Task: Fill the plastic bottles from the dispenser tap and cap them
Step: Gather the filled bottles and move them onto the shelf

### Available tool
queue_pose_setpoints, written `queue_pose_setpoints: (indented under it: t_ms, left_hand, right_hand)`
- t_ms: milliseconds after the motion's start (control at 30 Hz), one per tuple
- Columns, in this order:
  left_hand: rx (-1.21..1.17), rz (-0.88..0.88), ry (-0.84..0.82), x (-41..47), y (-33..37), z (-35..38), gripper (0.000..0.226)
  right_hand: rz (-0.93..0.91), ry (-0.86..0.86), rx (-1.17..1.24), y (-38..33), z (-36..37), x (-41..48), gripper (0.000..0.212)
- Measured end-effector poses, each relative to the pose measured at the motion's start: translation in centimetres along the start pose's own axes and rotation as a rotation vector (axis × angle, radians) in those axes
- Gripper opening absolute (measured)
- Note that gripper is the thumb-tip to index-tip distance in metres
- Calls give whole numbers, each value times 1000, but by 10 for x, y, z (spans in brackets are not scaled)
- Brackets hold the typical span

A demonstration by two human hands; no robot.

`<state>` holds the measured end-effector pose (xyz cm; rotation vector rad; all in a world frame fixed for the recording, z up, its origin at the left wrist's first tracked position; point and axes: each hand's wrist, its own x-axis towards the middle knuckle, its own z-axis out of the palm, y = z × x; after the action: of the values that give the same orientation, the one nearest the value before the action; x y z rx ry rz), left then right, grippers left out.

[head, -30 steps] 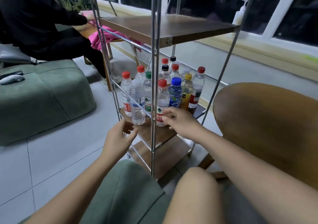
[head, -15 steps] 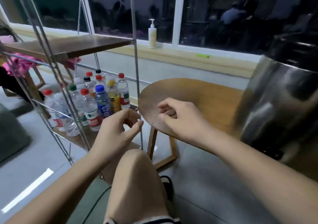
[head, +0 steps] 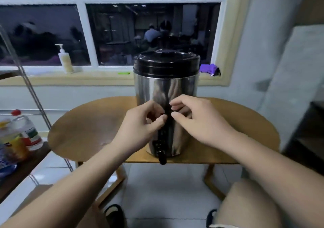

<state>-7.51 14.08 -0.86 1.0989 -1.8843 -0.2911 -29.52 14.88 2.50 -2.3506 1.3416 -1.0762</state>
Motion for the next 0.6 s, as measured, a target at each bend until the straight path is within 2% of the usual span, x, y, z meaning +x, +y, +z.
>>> queue_pose_setpoints:
  t_ms: [267,400,500,600]
  left_hand:
    - [51,152,-34,32,51,84,5]
    - [-2,88,-100,43,54,117,9]
    - [-25,15,-124,51,51,135,13]
    - [-28,-19,-136,55,50,143,15]
  right_hand:
    - [140,130,-55,94,-51,-19,19]
    - [256,142,3,145,-47,-7,17]
    - [361,115,65,181,-34,15,33]
    - [437,55,84,212,-15,39,68]
